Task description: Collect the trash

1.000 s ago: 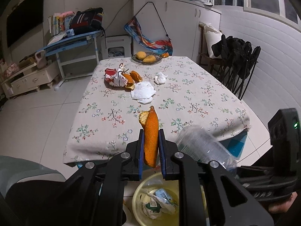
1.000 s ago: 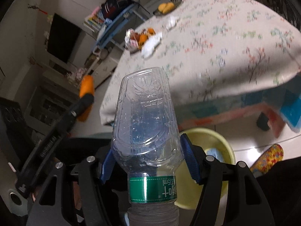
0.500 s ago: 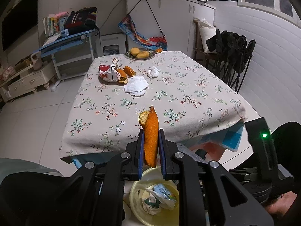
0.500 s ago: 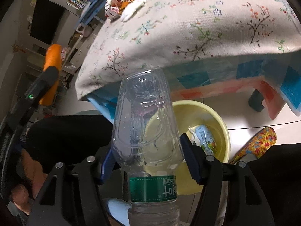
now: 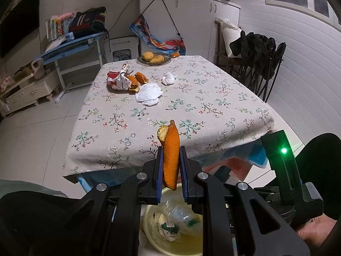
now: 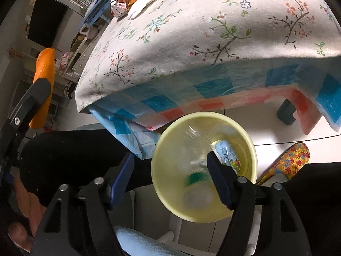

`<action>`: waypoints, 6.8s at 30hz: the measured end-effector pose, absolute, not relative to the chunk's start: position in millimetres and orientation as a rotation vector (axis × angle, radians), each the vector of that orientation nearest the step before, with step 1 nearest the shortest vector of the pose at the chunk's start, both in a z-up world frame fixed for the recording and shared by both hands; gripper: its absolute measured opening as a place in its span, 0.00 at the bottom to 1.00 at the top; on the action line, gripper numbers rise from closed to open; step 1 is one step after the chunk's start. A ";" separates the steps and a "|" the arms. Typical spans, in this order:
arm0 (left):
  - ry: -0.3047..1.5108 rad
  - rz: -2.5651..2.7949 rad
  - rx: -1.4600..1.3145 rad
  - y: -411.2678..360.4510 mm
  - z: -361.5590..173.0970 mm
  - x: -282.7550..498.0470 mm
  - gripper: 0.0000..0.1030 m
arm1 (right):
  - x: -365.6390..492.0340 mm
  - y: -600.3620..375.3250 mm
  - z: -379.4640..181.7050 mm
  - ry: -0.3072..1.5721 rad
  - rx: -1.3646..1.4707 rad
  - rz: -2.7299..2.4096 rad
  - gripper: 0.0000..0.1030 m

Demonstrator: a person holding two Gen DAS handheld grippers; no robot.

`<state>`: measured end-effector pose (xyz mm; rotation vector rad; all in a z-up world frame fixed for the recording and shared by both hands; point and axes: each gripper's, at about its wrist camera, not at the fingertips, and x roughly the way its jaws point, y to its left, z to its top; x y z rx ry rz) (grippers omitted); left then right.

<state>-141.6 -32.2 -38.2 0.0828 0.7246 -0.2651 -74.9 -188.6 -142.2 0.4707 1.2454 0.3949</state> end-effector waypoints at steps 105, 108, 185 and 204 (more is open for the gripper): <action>0.760 0.052 -0.197 36.5 -50.8 -74.6 0.89 | 212.2 -102.9 -79.6 1.002 -0.017 0.317 0.32; 0.766 0.050 -0.194 35.9 -51.8 -69.2 0.89 | 217.2 -97.9 -84.6 1.016 -0.035 0.328 0.24; 0.853 -0.263 -0.115 -4.2 -47.9 29.5 0.12 | 106.4 -262.5 -60.1 0.962 0.366 0.339 0.16; 0.802 -0.260 -0.141 13.7 -38.4 -38.4 0.12 | 10.9 -222.7 -65.9 0.906 0.436 0.430 0.16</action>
